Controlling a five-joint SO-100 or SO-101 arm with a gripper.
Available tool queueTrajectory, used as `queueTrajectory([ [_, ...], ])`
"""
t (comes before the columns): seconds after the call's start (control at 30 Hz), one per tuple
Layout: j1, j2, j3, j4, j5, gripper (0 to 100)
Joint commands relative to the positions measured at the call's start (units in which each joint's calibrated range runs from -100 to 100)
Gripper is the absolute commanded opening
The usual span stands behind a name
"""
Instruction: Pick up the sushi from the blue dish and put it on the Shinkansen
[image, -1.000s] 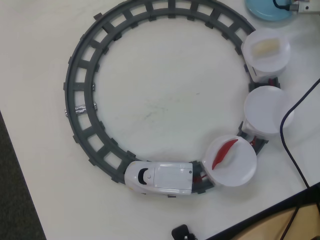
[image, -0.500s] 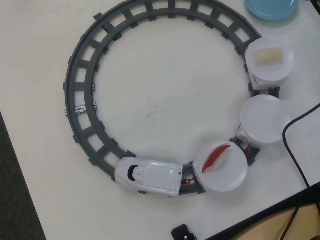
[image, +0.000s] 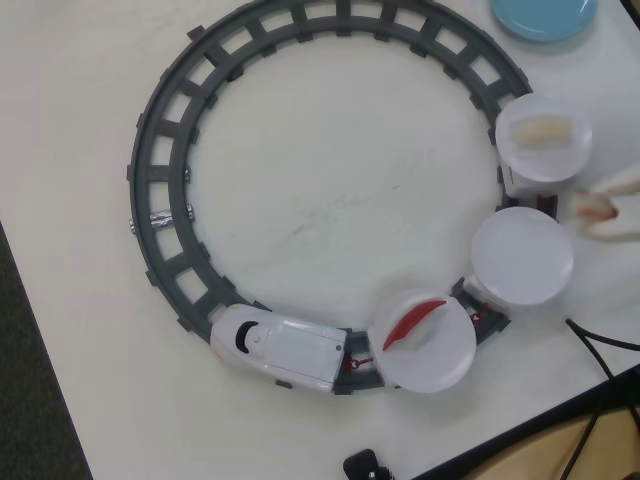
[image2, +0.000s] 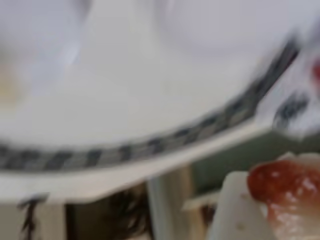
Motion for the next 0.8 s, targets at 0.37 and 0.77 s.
queueTrajectory([
  [0.37,-11.2,36.6,-1.2,-25.9,0.0,3],
  [0.77,-12.6,45.1,-7.7,-21.0,0.1,3],
])
